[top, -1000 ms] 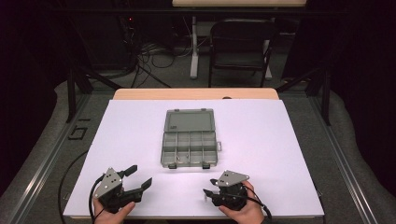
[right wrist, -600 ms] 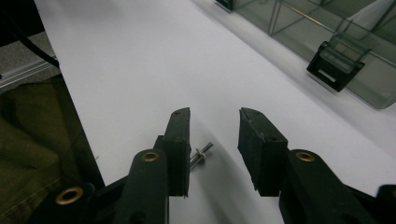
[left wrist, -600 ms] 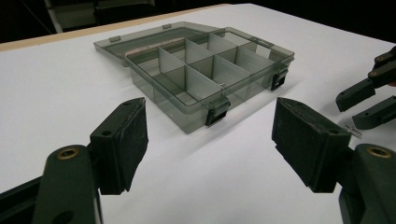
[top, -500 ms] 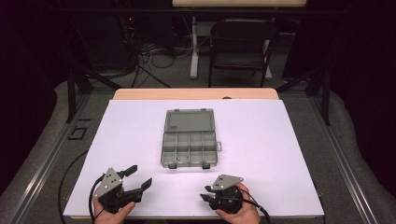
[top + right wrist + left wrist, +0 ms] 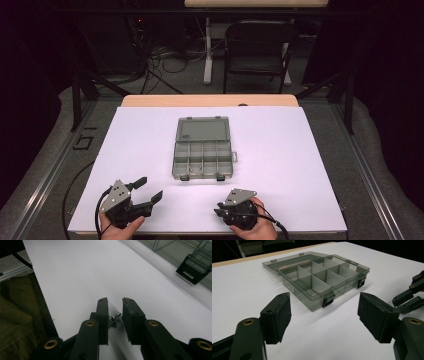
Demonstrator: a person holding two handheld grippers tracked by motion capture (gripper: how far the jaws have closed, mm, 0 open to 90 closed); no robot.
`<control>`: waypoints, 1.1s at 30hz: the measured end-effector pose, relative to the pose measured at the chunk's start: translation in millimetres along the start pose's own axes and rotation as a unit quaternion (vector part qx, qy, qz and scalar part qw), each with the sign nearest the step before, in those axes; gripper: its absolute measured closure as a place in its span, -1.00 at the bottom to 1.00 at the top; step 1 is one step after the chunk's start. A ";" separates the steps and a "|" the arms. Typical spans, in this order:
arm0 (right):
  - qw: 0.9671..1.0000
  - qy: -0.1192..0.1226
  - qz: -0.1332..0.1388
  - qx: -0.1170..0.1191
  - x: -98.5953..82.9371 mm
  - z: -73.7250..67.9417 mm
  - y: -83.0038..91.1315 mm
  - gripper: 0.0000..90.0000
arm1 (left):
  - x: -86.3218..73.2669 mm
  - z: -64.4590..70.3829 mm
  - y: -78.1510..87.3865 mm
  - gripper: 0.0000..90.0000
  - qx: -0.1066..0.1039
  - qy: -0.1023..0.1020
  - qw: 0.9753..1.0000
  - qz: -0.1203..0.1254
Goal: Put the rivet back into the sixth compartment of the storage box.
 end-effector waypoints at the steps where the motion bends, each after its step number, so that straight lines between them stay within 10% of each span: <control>1: 1.000 0.003 0.000 -0.001 -0.5 -0.2 -0.5 0.72 | 0.0 0.1 -0.1 -0.40 0.000 0.001 1.000 0.000; 33: 1.000 -0.007 0.021 0.007 13.2 1.9 7.7 0.86 | -0.4 -0.3 -0.5 -0.39 0.002 0.000 1.000 -0.001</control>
Point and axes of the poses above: each handheld gripper's, and its own axes: y roughly backward along the jaws, x roughly out of its top, z roughly to its right, the point moved 5 cm from there along -y, roughly forward along the jaws, and after that the axes turned 11 degrees about z, right-handed, at the moved point
